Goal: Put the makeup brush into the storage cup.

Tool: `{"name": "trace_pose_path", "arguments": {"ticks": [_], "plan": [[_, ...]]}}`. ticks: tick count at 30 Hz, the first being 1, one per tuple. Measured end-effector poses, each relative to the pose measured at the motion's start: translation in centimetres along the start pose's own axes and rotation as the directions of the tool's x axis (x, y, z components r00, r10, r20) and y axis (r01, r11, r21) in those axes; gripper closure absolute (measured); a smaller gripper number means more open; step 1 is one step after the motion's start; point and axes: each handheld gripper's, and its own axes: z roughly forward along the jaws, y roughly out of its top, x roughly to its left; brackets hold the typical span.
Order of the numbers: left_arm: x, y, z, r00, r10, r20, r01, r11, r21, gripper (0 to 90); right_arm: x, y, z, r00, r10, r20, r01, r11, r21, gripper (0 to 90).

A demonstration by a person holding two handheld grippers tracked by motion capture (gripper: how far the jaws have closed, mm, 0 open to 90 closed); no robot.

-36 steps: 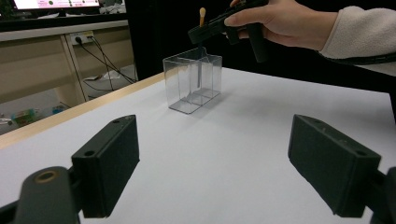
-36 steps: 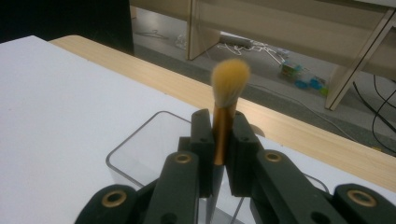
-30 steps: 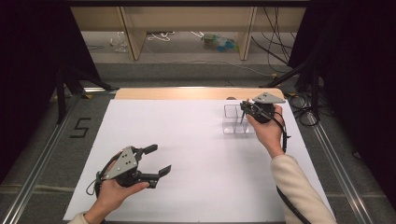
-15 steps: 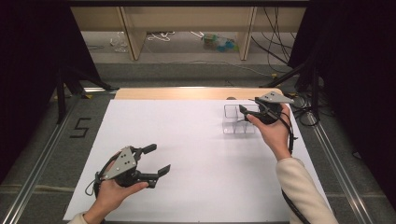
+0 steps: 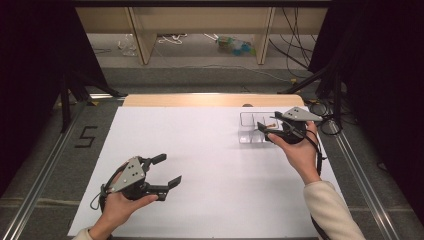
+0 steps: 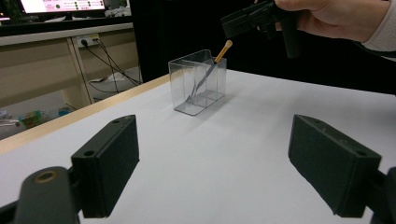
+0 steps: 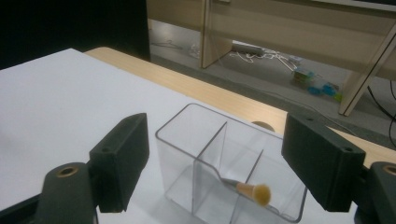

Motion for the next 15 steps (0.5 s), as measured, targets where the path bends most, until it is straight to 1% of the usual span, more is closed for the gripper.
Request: {"name": "trace_pose_path", "arguments": {"ticks": [1, 2, 3, 4, 5, 6, 7, 8, 10, 11, 12, 13, 15], "plan": [[0.0, 0.0, 0.0, 1.0000, 0.000, 0.000, 0.000, 1.0000, 0.000, 16.3, 0.1, -0.1, -0.2, 1.0000, 0.007, -0.006, -0.007, 1.000, 0.006, 24.4], [0.0, 0.0, 0.0, 1.0000, 0.000, 0.000, 0.000, 1.0000, 0.000, 16.3, 0.2, -0.2, -0.3, 1.0000, 0.003, -0.005, -0.003, 1.000, 0.000, 24.4], [0.0, 0.0, 0.0, 1.0000, 0.000, -0.001, 0.000, 1.0000, 0.000, 16.3, 0.3, -0.3, -0.4, 0.9998, 0.005, -0.018, -0.005, 1.000, -0.007, 24.4], [0.0, 0.0, 0.0, 1.0000, 0.001, -0.001, -0.001, 1.0000, 0.000, 16.3, 0.4, -0.4, -0.6, 0.9997, 0.011, -0.022, -0.012, 1.000, -0.001, 24.4], [0.0, 0.0, 0.0, 1.0000, 0.000, 0.000, 0.000, 1.0000, 0.000, 16.3, 0.5, -0.6, -0.7, 0.9998, 0.000, -0.021, 0.000, 1.000, -0.006, 24.3], [0.0, 0.0, 0.0, 1.0000, 0.000, -0.001, 0.000, 1.0000, 0.002, 16.3, 0.6, -0.6, -0.9, 0.9995, 0.006, -0.032, -0.006, 1.000, 0.003, 24.3], [0.0, 0.0, 0.0, 1.0000, 0.000, -0.001, 0.000, 1.0000, 0.003, 16.3, 0.7, -0.7, -1.1, 0.9995, 0.003, -0.032, -0.003, 1.000, -0.001, 24.3], [-0.1, -0.1, 0.0, 0.9999, -0.011, -0.004, 0.011, 0.9999, 0.003, 16.3, 0.7, -0.8, -1.2, 0.9992, -0.001, -0.039, 0.001, 1.000, -0.012, 24.4], [0.0, 0.0, 0.0, 1.0000, -0.001, -0.002, 0.001, 1.0000, 0.004, 16.3, 1.0, -1.0, -1.8, 0.9987, 0.003, -0.051, -0.003, 1.000, -0.004, 24.4], [0.0, 0.0, 0.0, 1.0000, 0.002, 0.000, -0.002, 1.0000, 0.003, 16.3, 1.1, -1.1, -2.0, 0.9977, 0.011, -0.067, -0.012, 1.000, -0.006, 24.4], [0.0, 0.0, 0.0, 1.0000, 0.000, -0.002, 0.000, 1.0000, 0.004, 16.3, 1.2, -1.1, -2.3, 0.9967, 0.012, -0.080, -0.012, 1.000, -0.002, 24.4], [0.0, 0.0, 0.0, 1.0000, 0.001, -0.002, -0.001, 1.0000, 0.004, 16.3, 1.4, -1.2, -2.5, 0.9968, 0.011, -0.080, -0.012, 1.000, -0.004, 24.4], [-0.1, -0.1, 0.0, 1.0000, -0.008, -0.004, 0.008, 1.0000, 0.005, 16.3, 1.7, -1.4, -2.9, 0.9955, 0.004, -0.095, -0.004, 1.000, -0.004, 24.4]]}}
